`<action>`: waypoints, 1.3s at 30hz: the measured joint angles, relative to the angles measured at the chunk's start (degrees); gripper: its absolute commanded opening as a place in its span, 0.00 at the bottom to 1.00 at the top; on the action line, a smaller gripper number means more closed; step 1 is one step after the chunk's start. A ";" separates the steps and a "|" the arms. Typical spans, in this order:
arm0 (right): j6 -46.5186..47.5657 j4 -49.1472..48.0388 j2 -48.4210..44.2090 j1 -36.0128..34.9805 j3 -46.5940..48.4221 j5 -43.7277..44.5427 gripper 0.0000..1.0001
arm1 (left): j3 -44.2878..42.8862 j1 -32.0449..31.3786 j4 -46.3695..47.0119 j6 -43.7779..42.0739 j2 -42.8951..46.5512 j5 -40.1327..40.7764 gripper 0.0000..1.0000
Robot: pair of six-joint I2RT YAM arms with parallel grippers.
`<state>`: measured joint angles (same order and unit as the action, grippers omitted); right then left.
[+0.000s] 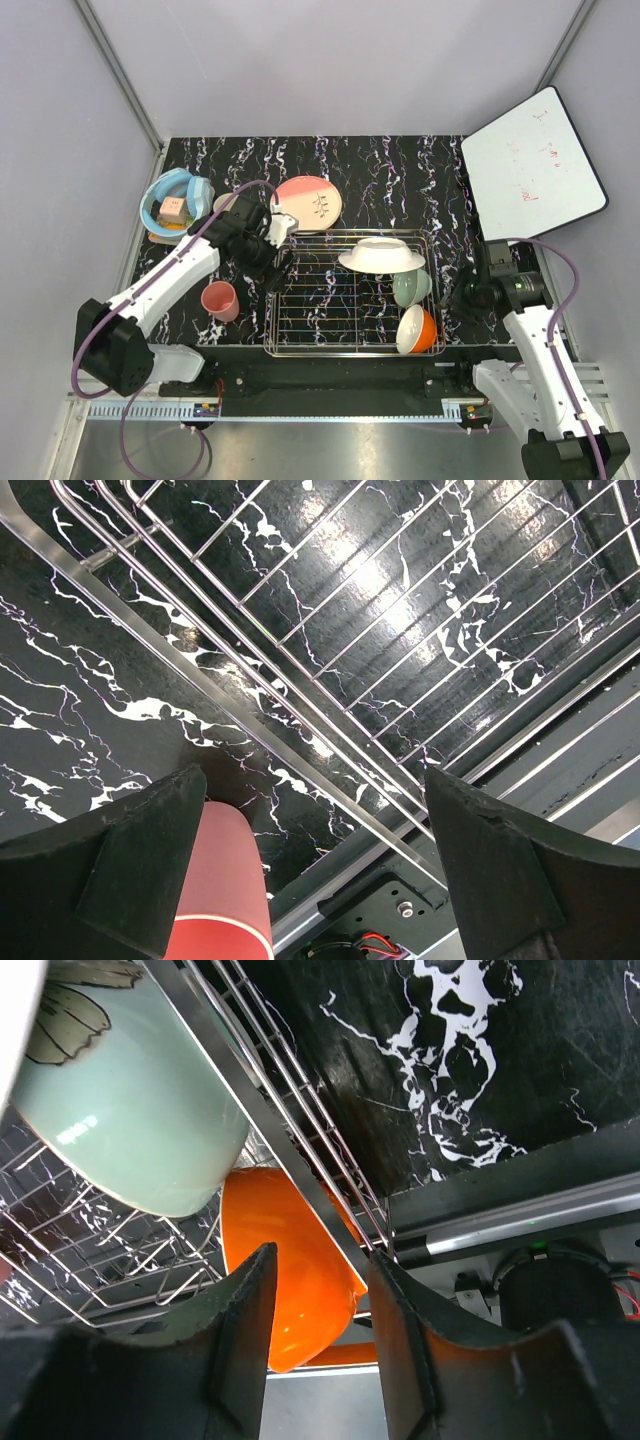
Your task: Load the mixed dishes into the dish rack
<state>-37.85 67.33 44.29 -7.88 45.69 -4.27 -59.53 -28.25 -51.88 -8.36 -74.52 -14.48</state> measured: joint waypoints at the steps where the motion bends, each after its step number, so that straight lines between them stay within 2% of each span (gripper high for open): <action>1: -0.02 0.31 0.00 0.00 -0.07 -0.02 0.48 | 0.00 0.00 0.11 0.00 -0.13 0.00 0.93; 11: -1.14 -0.20 4.11 -4.63 -0.63 -0.09 0.41 | 0.00 -0.44 0.35 0.04 -0.92 1.09 0.90; 18: -3.45 -0.70 6.73 -11.34 -1.09 5.22 0.38 | 0.00 -0.44 0.79 -0.22 -3.30 1.60 0.89; 22: -4.55 -0.26 8.85 -15.98 -0.57 9.09 0.28 | 0.00 -0.44 1.07 -0.72 -4.59 1.99 0.85; 23: -4.72 0.00 9.46 -16.70 -0.33 9.84 0.17 | 0.00 -0.44 1.14 -0.79 -4.70 2.03 0.79; 25: -4.90 0.70 10.34 -17.79 -0.04 11.37 0.10 | 0.00 -0.44 1.40 -0.96 -4.85 2.19 0.72; 26: -5.14 1.11 10.56 -18.01 0.02 11.89 0.01 | 0.00 -0.44 1.55 -1.09 -4.94 2.25 0.64; 28: -5.18 1.40 10.64 -18.36 0.07 12.44 0.00 | 0.00 -0.44 1.88 -1.16 -5.25 2.25 0.56; 29: -5.11 1.49 10.62 -18.43 0.07 12.63 0.00 | 0.00 -0.44 2.01 -1.25 -5.42 2.23 0.47; 31: -5.11 1.51 10.56 -18.64 0.09 12.81 0.00 | -0.02 -0.46 2.03 -1.36 -5.60 2.05 0.40; 36: -5.16 1.86 10.54 -18.71 0.50 12.85 0.00 | -2.05 -0.37 0.04 -1.11 -6.34 2.32 0.32; 39: -5.16 2.40 11.69 -18.75 1.33 12.83 0.00 | -4.35 -0.31 -2.08 -1.03 -7.26 2.54 0.32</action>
<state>-43.00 69.73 55.99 -26.63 47.03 8.56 -63.88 -28.56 -53.95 -9.39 -81.78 -11.94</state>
